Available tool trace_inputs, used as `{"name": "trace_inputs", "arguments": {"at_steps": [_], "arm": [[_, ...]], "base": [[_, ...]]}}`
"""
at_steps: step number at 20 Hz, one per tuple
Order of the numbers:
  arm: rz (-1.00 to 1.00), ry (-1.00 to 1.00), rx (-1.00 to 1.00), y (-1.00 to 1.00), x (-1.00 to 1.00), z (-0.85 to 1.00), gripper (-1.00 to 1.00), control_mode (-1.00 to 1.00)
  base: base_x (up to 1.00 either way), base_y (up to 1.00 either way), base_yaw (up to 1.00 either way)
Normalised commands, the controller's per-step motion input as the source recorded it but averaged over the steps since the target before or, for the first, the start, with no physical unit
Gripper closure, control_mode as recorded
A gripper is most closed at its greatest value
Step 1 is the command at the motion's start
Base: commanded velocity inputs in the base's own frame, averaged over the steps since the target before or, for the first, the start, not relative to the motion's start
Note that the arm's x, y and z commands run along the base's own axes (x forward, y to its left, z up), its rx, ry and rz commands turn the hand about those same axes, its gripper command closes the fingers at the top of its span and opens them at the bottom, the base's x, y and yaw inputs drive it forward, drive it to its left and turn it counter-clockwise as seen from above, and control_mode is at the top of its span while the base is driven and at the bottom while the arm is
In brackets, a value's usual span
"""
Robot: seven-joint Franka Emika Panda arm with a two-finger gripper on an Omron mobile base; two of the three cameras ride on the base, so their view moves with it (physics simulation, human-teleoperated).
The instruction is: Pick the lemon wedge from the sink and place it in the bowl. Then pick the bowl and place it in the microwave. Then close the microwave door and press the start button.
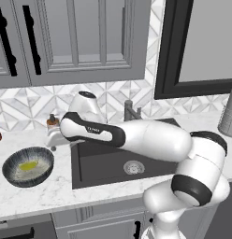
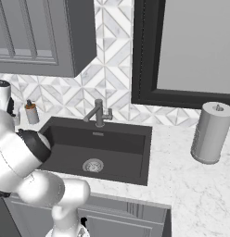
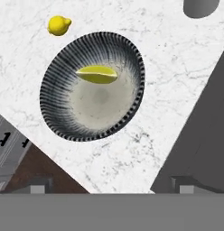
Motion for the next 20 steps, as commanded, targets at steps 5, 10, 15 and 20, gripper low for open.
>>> {"name": "trace_inputs", "arguments": {"at_steps": [5, 10, 15, 20], "arm": [[-0.26, 0.05, -0.1, 0.0, 0.07, -0.15, -1.0, -1.0], [-0.14, 0.2, -0.07, 0.1, 0.32, -0.07, -1.0, -1.0], [0.0, 0.04, 0.0, 0.12, 0.18, -0.04, -1.0, -1.0], [-0.01, 0.05, -0.05, 0.29, 0.23, -0.31, -1.0, -1.0]], "base": [[0.0, 0.0, 0.0], [0.0, 0.0, 0.0], [0.0, 0.0, 0.0], [0.0, 0.0, 0.0]]}}
